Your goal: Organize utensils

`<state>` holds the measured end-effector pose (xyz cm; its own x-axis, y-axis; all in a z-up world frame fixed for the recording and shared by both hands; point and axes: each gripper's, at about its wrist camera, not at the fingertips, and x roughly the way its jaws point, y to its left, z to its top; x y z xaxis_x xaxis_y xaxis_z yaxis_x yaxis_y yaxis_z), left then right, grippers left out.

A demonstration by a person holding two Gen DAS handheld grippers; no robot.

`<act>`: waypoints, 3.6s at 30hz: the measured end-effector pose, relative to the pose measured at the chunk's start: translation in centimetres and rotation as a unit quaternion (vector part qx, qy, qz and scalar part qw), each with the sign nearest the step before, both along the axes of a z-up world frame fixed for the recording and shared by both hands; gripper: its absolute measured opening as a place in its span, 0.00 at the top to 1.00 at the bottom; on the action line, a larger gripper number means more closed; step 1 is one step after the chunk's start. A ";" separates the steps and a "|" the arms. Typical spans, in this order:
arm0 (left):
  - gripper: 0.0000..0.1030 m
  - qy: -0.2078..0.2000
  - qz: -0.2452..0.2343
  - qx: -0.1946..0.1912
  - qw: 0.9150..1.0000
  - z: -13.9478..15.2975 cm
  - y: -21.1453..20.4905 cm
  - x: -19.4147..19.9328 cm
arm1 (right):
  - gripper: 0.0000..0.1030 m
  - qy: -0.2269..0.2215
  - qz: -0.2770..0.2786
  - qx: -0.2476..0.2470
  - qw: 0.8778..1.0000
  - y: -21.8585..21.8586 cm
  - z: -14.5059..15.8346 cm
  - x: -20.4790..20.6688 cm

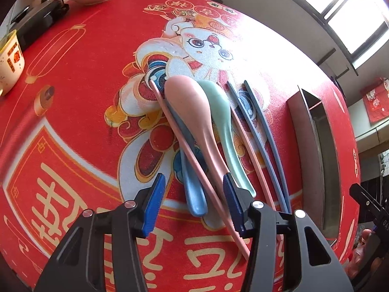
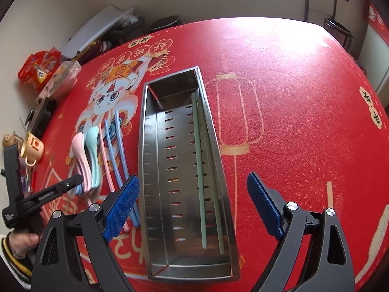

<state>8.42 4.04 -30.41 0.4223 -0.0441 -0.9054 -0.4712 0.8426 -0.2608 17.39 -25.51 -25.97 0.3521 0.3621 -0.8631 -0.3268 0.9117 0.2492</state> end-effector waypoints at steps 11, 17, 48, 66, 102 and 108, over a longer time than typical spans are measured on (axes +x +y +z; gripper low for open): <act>0.71 -0.001 0.002 0.011 1.000 -0.4 0.4 1.5 | 0.16 0.001 0.007 0.004 1.000 -0.3 0.2 -0.2; 0.86 -0.005 0.005 0.013 1.000 -0.2 0.5 0.8 | 0.16 0.004 0.003 0.008 1.000 -0.6 0.2 -0.4; 0.73 0.012 0.025 -0.015 1.000 0.5 1.6 -4.8 | 0.16 0.007 0.052 0.022 0.998 3.0 0.1 -0.8; 0.80 0.023 -0.018 -0.018 0.999 0.4 -2.3 -3.6 | 0.16 -0.014 0.044 0.031 0.998 1.1 1.0 0.0; 0.95 -0.031 -0.023 0.042 0.998 1.6 -0.5 -4.4 | 0.16 -0.026 0.065 0.040 0.997 3.4 1.8 -2.5; 0.95 -0.058 -0.020 0.045 0.997 2.7 1.0 -5.9 | 0.20 -0.035 0.115 0.044 0.992 7.1 1.9 -3.5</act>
